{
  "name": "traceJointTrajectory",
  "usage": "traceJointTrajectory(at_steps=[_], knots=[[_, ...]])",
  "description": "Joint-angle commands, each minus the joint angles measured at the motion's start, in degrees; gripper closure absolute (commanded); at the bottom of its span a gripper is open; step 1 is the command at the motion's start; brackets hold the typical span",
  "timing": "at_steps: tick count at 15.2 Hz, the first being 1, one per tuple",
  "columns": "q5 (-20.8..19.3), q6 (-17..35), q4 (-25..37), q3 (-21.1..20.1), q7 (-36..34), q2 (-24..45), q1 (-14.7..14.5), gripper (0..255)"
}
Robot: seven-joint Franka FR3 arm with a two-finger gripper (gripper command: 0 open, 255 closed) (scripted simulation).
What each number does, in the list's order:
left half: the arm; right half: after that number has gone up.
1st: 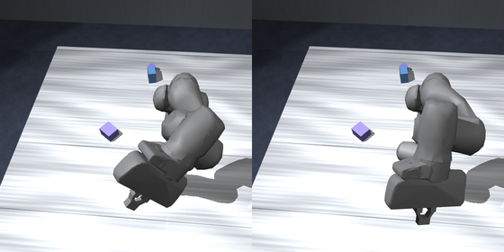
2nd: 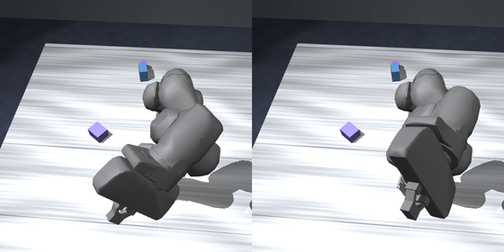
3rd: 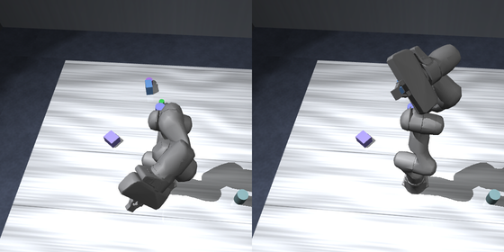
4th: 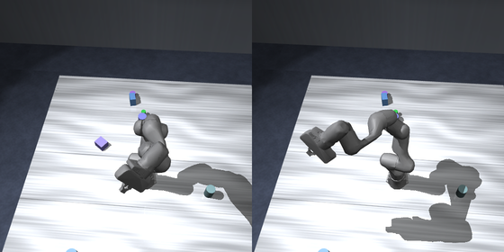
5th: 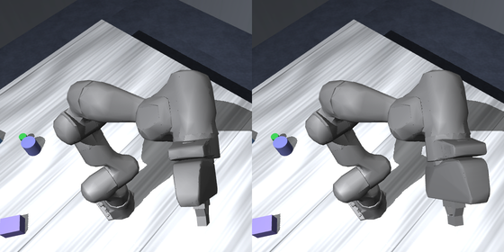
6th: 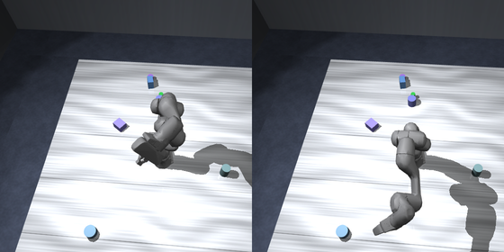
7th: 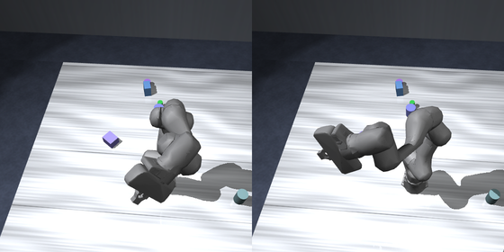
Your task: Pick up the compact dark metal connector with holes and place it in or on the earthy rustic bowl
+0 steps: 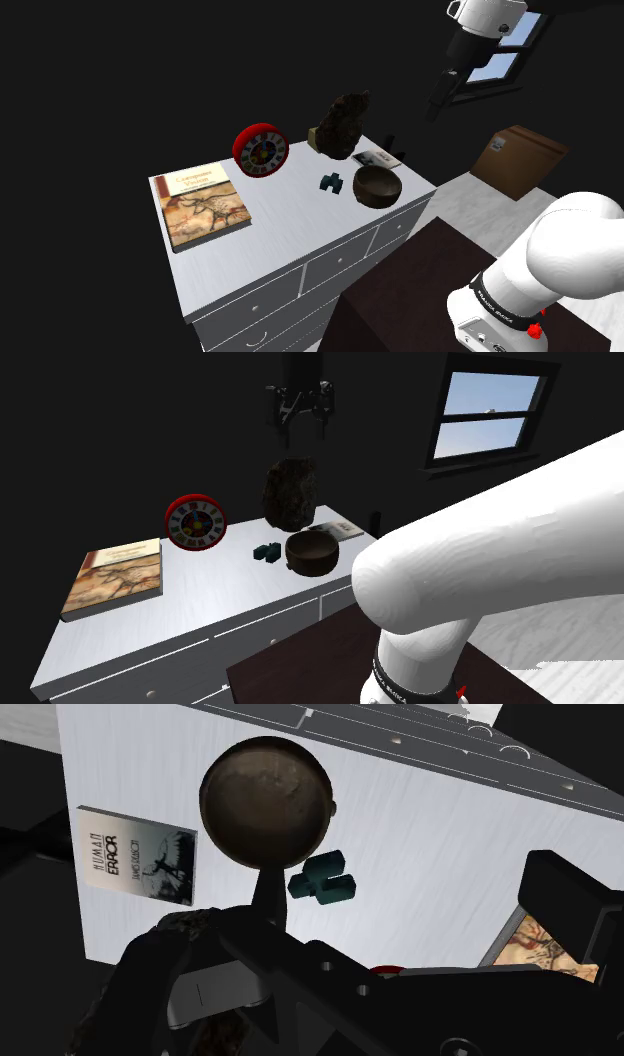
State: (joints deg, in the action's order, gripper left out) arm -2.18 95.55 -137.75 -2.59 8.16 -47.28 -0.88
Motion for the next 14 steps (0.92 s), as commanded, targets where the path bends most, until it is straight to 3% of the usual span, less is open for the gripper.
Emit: traceJointTrajectory(at_steps=[1, 14], knots=[[0.0, 0.0, 0.0, 0.0, 0.0, 0.0, 0.0, 0], [2.2, 22.8, -3.6, 4.7, 4.7, 22.8, 0.0, 0]])
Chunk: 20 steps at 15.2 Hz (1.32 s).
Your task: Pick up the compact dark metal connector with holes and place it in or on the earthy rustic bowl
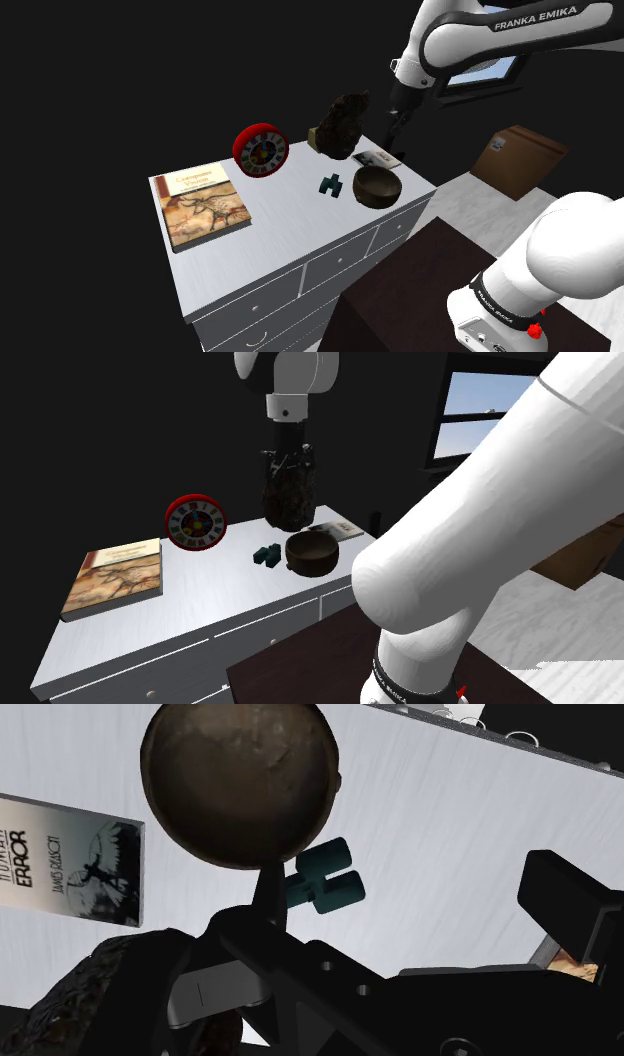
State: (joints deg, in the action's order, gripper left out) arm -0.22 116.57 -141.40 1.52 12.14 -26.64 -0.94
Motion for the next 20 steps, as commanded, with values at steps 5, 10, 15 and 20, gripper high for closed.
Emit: traceJointTrajectory(at_steps=[5, 10, 15, 20], knots=[[2.4, 9.2, 2.2, 2.0, 3.4, 13.2, -0.4, 0], [5.8, 15.1, 6.3, 2.9, 6.9, 24.8, -0.7, 0], [9.9, 19.2, 12.1, 2.7, 10.6, 36.6, -0.4, 0], [13.2, 21.4, 19.2, 1.5, 13.7, 47.7, 0.6, 0]])
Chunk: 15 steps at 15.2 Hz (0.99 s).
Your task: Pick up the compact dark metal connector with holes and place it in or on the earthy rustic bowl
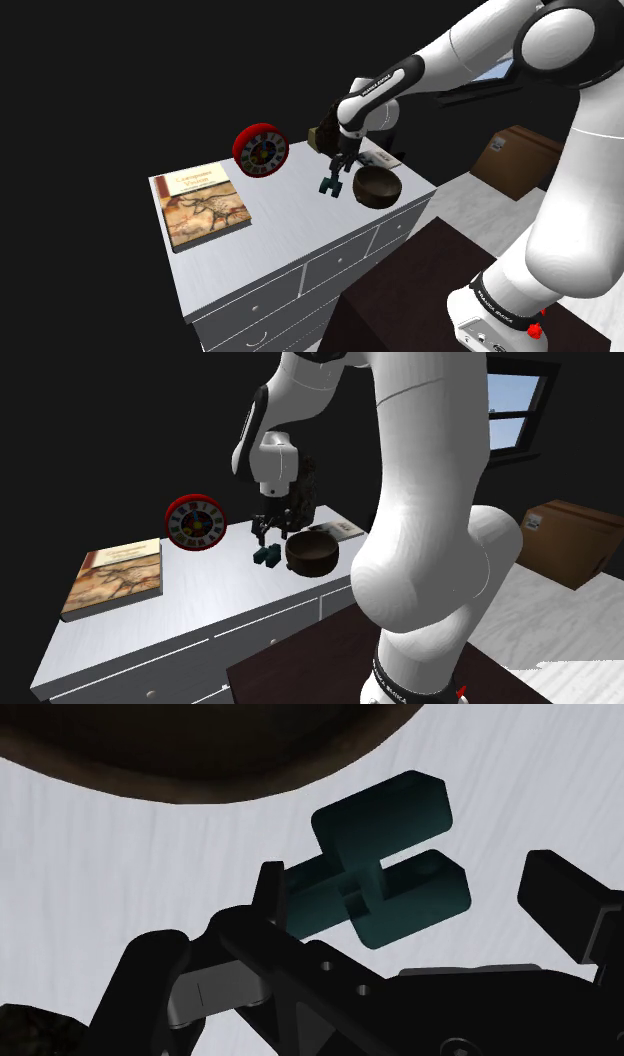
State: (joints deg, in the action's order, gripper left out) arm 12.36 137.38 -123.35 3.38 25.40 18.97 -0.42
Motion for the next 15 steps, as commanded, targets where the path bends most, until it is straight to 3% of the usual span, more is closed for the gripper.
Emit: traceJointTrajectory(at_steps=[1, 8, 15], knots=[[0.8, 1.3, 1.0, -0.4, 0.5, 2.6, 0.1, 0], [1.9, 5.4, 0.7, -1.2, 1.3, 6.4, 0.1, 0], [1.9, 5.4, 0.7, -1.2, 1.3, 6.5, 0.1, 0]])
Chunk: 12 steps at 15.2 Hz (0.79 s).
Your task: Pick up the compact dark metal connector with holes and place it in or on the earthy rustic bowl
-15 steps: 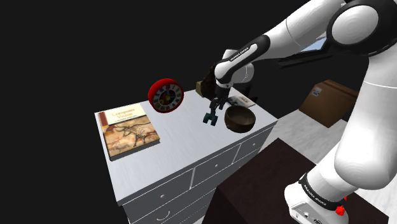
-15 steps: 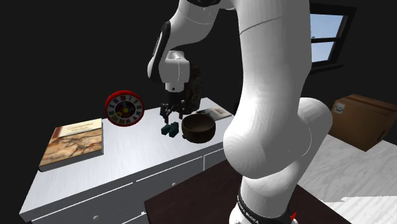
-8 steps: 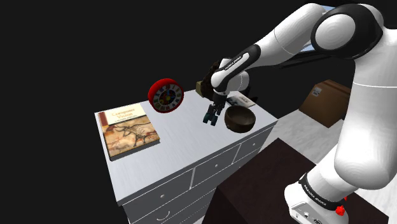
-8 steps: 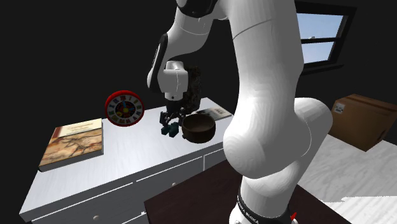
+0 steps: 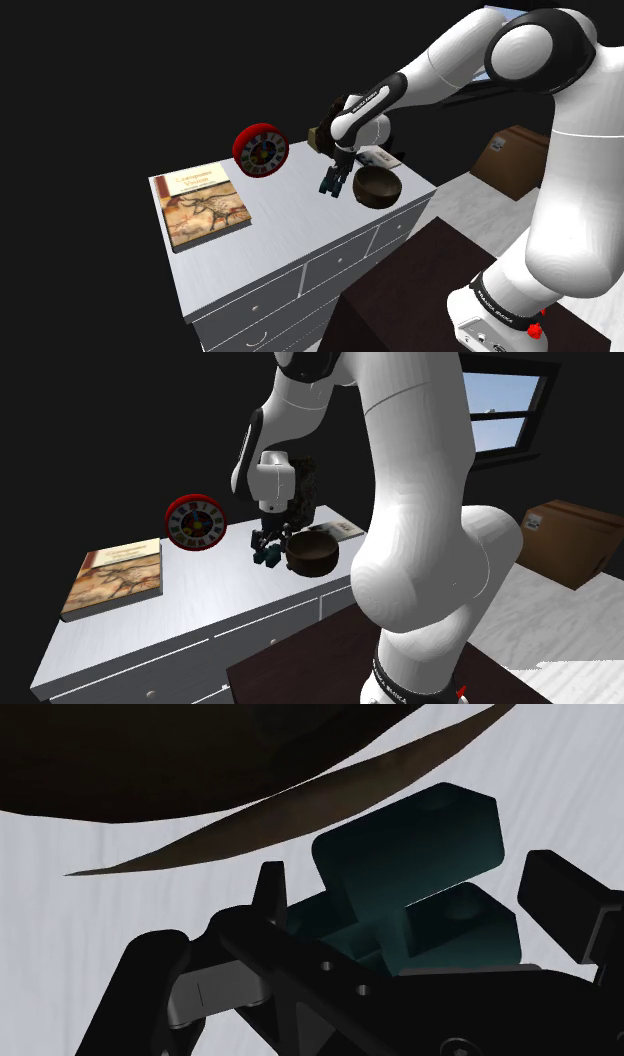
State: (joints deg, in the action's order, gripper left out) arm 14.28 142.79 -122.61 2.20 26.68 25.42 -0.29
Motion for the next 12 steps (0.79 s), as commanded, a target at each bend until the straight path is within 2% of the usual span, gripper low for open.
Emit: traceJointTrajectory(at_steps=[1, 12], knots=[[0.0, 0.0, 0.0, 0.0, 0.0, 0.0, 0.0, 255], [-0.3, -1.1, -0.2, 0.2, -0.4, -1.3, -0.1, 255]])
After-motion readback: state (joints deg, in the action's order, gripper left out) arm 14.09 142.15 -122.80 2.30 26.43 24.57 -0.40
